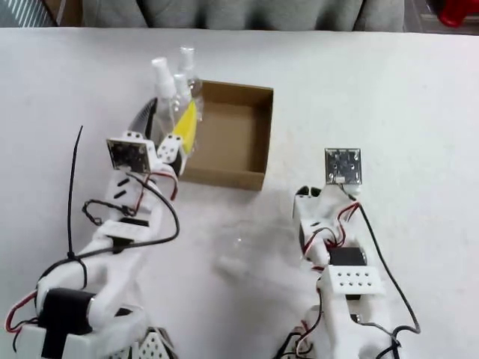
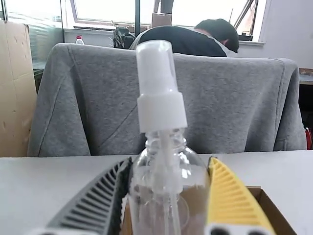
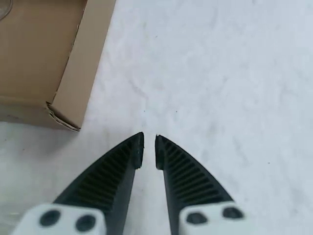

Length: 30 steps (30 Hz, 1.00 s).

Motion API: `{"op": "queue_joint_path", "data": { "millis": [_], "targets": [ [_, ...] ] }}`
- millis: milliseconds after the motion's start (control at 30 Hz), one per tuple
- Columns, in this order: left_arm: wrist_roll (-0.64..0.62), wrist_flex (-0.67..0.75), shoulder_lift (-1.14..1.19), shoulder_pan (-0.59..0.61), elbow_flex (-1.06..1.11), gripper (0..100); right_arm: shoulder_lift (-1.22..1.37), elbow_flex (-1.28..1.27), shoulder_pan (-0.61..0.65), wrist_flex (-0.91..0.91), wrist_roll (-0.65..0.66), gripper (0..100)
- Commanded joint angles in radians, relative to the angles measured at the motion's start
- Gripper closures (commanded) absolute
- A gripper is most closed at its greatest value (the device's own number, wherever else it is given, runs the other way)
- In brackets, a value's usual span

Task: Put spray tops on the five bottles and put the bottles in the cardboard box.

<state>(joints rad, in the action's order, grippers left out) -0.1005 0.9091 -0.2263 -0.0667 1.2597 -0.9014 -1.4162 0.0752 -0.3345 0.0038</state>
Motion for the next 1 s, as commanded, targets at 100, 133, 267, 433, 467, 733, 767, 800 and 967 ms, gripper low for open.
{"op": "queue_joint_path", "data": {
  "millis": [100, 133, 267, 433, 467, 733, 767, 800, 967],
  "targets": [
    [-0.002, 0.037, 0.062, 0.012, -0.060, 98, -0.019, 0.005, -0.005, 0.018, -0.003, 98.2],
    [-0.002, 0.037, 0.076, 0.012, -0.066, 98, -0.019, 0.005, -0.005, 0.018, -0.003, 98.2],
    [-0.002, 0.095, 0.139, 0.010, -0.083, 98, -0.019, 0.005, -0.005, 0.018, -0.003, 98.2],
    [-0.002, 0.155, 0.200, 0.012, -0.084, 98, -0.019, 0.005, -0.005, 0.018, -0.002, 98.2],
    [-0.002, 0.166, 0.209, 0.012, -0.084, 98, -0.019, 0.005, -0.005, 0.021, -0.002, 98.2],
    [-0.002, 0.222, 0.278, 0.012, -0.078, 98, -0.012, 0.005, -0.007, 0.045, -0.002, 98.2],
    [-0.002, 0.236, 0.289, 0.012, -0.077, 98, -0.012, 0.005, -0.007, 0.045, -0.002, 98.2],
    [-0.002, 0.249, 0.302, 0.012, -0.077, 98, -0.012, 0.005, -0.007, 0.045, -0.002, 98.2],
    [-0.002, 0.298, 0.361, 0.012, -0.075, 98, -0.012, 0.005, -0.007, 0.045, -0.002, 98.2]
  ]
}}
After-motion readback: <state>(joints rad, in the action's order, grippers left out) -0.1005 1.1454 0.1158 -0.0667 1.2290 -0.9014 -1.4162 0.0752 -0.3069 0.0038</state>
